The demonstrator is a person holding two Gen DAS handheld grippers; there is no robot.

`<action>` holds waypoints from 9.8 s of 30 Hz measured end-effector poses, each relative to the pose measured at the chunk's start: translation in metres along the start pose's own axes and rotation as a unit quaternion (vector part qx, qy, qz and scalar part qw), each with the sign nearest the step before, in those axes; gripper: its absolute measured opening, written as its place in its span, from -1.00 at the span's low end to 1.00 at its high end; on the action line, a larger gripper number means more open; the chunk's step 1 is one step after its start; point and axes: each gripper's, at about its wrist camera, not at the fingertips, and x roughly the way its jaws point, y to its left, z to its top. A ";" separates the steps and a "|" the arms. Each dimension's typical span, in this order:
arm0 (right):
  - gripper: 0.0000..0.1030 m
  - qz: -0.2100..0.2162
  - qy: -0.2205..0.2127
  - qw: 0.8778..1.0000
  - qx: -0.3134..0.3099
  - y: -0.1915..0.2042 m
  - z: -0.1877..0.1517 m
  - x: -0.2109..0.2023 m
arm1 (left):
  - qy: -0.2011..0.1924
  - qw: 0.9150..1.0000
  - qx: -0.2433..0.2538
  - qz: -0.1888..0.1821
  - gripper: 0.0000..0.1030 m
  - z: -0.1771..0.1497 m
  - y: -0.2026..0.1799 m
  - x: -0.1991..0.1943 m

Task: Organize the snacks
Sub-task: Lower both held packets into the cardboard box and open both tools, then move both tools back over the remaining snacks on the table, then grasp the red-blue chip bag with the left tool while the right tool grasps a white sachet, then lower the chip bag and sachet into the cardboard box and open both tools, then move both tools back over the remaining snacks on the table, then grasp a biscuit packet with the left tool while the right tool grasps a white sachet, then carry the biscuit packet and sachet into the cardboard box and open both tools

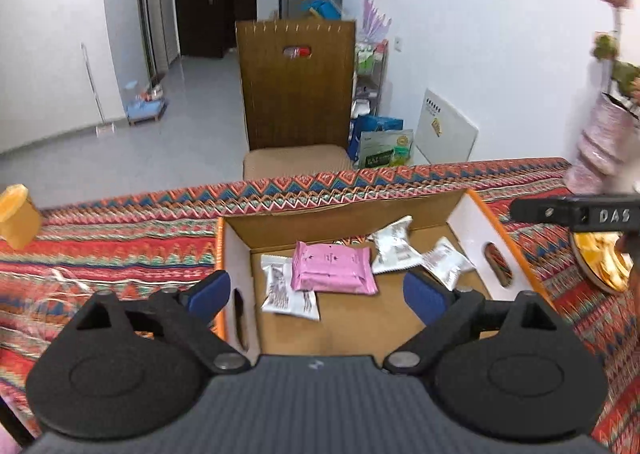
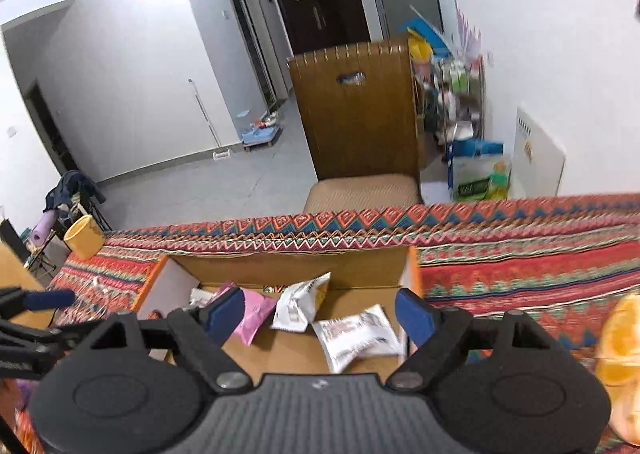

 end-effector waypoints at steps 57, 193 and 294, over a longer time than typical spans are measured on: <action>0.88 0.012 -0.115 0.992 -0.042 0.061 -0.357 -0.195 | -0.104 0.993 -0.048 0.016 1.00 -0.348 -0.027 -0.166; 1.00 -0.010 -0.155 0.976 -0.154 0.044 -0.132 -0.172 | -0.201 0.979 0.023 -0.022 1.00 -0.142 -0.024 -0.192; -0.24 0.075 -0.045 0.987 -0.134 0.145 -0.314 -0.094 | -0.103 0.989 -0.107 0.006 -0.17 -0.320 -0.020 -0.167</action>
